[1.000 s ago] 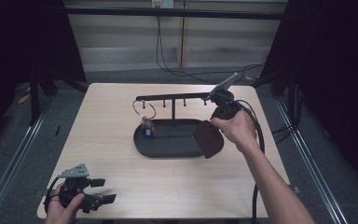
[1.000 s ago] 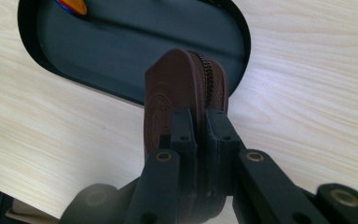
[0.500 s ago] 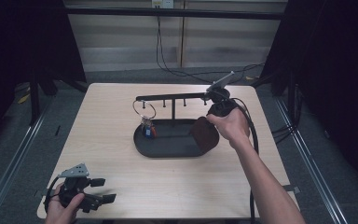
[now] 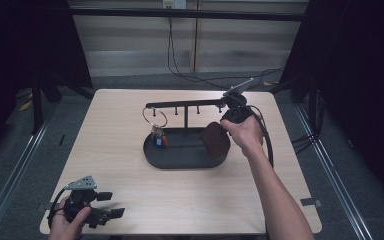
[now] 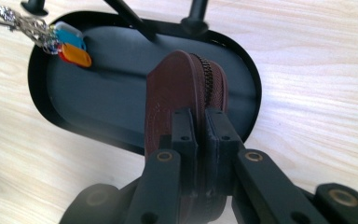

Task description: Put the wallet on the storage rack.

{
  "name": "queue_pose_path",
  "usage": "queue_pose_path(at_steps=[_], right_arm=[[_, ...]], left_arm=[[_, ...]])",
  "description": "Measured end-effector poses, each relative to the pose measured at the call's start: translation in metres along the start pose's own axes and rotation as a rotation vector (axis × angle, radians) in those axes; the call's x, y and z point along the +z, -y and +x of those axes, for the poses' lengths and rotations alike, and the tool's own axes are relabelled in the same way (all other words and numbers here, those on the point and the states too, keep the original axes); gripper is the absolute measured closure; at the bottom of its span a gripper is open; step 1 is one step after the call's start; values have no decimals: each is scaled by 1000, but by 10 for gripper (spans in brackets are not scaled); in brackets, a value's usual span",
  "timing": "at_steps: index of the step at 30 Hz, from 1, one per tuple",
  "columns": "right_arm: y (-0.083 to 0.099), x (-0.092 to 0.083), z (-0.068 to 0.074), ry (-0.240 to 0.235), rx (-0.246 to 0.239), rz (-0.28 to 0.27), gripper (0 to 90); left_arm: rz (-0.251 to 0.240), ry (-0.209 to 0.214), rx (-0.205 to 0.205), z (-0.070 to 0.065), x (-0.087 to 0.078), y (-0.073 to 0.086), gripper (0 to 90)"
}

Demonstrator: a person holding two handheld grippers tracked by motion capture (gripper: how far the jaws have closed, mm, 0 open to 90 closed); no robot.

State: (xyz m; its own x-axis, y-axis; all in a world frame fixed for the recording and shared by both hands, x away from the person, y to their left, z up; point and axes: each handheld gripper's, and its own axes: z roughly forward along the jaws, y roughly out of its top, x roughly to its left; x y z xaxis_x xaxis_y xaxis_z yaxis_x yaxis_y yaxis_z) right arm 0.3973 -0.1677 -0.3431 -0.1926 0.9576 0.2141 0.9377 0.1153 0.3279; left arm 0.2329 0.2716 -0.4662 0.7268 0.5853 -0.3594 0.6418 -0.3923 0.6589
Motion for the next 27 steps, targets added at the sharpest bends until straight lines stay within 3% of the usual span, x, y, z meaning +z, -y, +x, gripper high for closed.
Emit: queue_pose_path(at_steps=[8, 13, 17, 20, 27], right_arm=[[-1, 14, -10, -37, 61, -17, 834], [-2, 24, -17, -64, 104, -56, 834], [1, 34, -22, -86, 120, -73, 837], [3, 41, -25, -62, 132, -72, 838], [4, 58, -29, -104, 163, -83, 839]], left_arm=[[6, -21, -11, 1, 0, 0, 163], [6, -17, -19, 2, 0, 1, 163], [8, -17, -23, 1, 1, 1, 163], [8, -16, -22, 1, 0, 1, 163], [12, -12, -23, 2, 0, 1, 163]])
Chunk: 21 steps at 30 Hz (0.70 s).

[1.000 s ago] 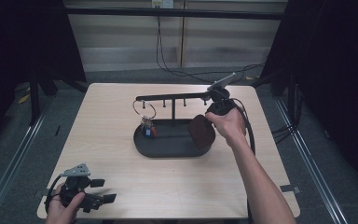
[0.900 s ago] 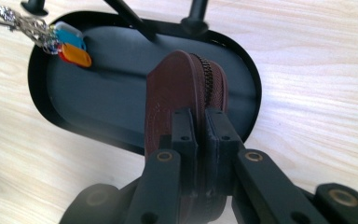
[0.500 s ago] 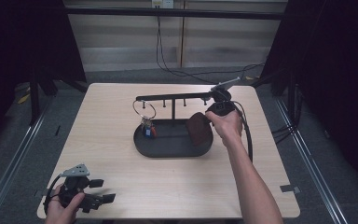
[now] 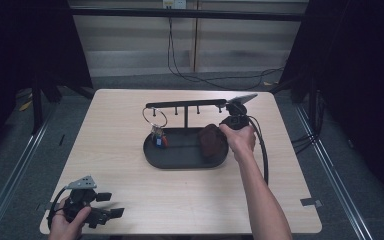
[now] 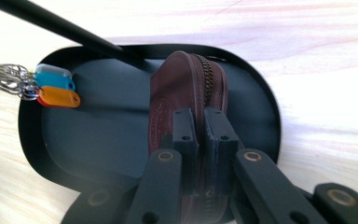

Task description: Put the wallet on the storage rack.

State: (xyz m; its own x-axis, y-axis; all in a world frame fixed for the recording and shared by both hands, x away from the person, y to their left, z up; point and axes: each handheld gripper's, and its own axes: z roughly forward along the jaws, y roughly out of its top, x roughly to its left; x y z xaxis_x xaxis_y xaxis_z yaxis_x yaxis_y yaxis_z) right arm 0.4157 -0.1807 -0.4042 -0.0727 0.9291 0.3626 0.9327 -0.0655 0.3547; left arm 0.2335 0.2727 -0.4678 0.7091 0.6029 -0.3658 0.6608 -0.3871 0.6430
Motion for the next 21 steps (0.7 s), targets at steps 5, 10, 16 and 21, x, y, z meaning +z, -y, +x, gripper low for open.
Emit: queue_pose_path(at_steps=[5, 10, 16, 21], right_arm=[[5, 14, -2, 7, -15, 8, 839], [10, 20, -13, -17, 5, -18, 814], [13, 22, -21, -21, -24, -28, 794], [14, 25, -20, -13, -69, -16, 787]], left_arm=[[-4, 1, -4, 1, -1, 0, 163], [-3, 4, -8, 0, 0, 0, 163], [-3, 2, -17, 1, 1, 0, 163], [-3, 4, -17, 2, 0, 0, 163]])
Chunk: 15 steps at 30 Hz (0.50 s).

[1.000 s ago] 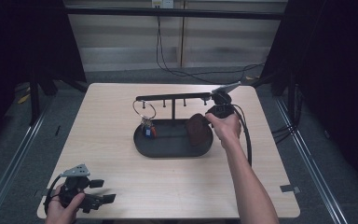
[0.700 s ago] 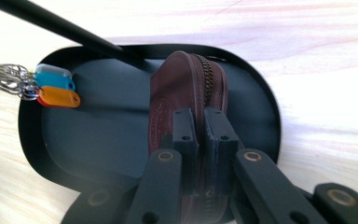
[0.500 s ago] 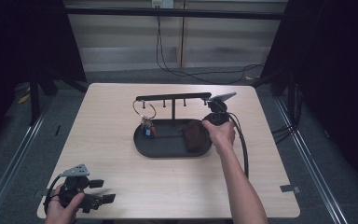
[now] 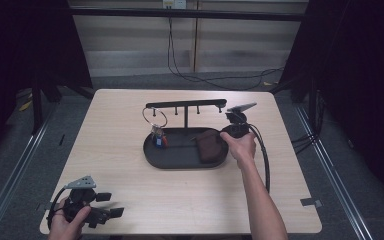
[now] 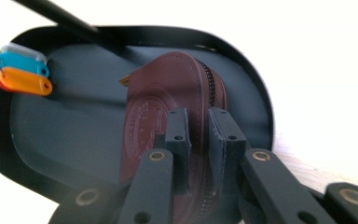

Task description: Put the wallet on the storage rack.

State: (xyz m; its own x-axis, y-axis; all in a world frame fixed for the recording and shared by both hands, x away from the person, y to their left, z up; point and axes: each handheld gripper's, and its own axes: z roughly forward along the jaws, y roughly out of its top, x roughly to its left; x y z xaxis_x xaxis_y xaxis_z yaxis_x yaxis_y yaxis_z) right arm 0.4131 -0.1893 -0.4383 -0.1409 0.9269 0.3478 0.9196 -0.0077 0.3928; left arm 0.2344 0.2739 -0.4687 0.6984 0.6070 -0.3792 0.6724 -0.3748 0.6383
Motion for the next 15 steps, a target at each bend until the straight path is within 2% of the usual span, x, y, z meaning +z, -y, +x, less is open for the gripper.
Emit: queue_pose_path(at_steps=[3, 6, 8, 9, 12, 15], right_arm=[[1, 3, 2, 8, -10, -5, 774], [2, 2, 0, -2, -3, -14, 733], [3, 0, -2, -3, 3, -22, 664], [3, -1, -3, -5, 1, -29, 667], [5, -4, -3, -36, -1, -27, 667], [7, -7, -2, -42, -4, -40, 615]], left_arm=[[0, -1, 0, 0, 0, 0, 163], [4, 4, 3, 0, 0, 0, 163], [2, 1, 0, 0, 0, 0, 163], [1, 2, -2, 0, 0, 0, 163], [1, 2, -2, 0, 1, 0, 163], [0, 2, -2, 0, 1, 0, 163]])
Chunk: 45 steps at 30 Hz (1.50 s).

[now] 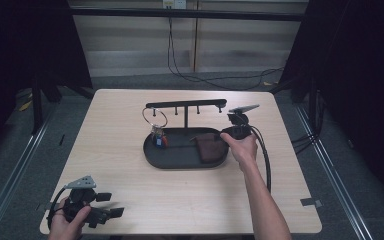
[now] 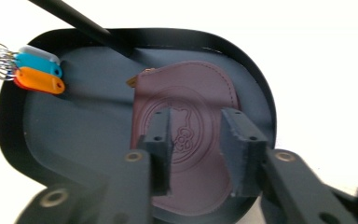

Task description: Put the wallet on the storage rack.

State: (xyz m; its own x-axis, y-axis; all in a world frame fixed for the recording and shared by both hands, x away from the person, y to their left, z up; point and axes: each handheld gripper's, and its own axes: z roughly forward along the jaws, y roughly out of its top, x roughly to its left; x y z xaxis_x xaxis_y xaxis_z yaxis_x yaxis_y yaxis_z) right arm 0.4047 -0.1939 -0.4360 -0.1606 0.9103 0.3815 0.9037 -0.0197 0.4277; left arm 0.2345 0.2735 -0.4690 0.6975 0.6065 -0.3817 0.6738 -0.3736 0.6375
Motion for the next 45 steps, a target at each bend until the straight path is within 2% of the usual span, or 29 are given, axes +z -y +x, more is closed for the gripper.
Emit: queue_pose_path(at_steps=[2, 4, 7, 10, 12, 15, 23, 27, 32, 36, 38, 45], right_arm=[[1, -2, 2, -5, -10, -11, 555], [2, -4, 2, -9, -12, -23, 540], [5, -16, -1, -48, -6, -86, 477], [6, -21, -2, -61, -8, -91, 431], [9, -28, 0, -70, -29, -101, 393], [14, -32, -1, -60, -42, -101, 353], [30, -41, -7, -72, -73, -124, 336], [41, -46, -9, -75, -67, -146, 283], [54, -51, -11, -77, -87, -150, 240], [68, -56, -13, -93, -109, -178, 275], [75, -58, -14, -78, -129, -182, 268], [104, -69, -21, -95, -136, -200, 261]], left_arm=[[0, -1, 0, 1, -1, 0, 163], [-5, -1, -4, 1, -1, 0, 163], [-8, 0, -8, 2, -1, 0, 163], [-11, 0, -10, 2, -1, 0, 164], [-8, 9, -17, 2, -1, 0, 164], [-8, 2, -11, 2, -1, 0, 164], [16, 5, -4, 2, 2, -1, 165], [1, 2, -15, 3, 0, 0, 165], [-11, -5, -21, 5, -2, 0, 165], [-15, -6, -26, 4, -1, 0, 165], [-16, -3, -30, 5, -1, 0, 165], [-11, -7, -23, 5, -2, 0, 165]])
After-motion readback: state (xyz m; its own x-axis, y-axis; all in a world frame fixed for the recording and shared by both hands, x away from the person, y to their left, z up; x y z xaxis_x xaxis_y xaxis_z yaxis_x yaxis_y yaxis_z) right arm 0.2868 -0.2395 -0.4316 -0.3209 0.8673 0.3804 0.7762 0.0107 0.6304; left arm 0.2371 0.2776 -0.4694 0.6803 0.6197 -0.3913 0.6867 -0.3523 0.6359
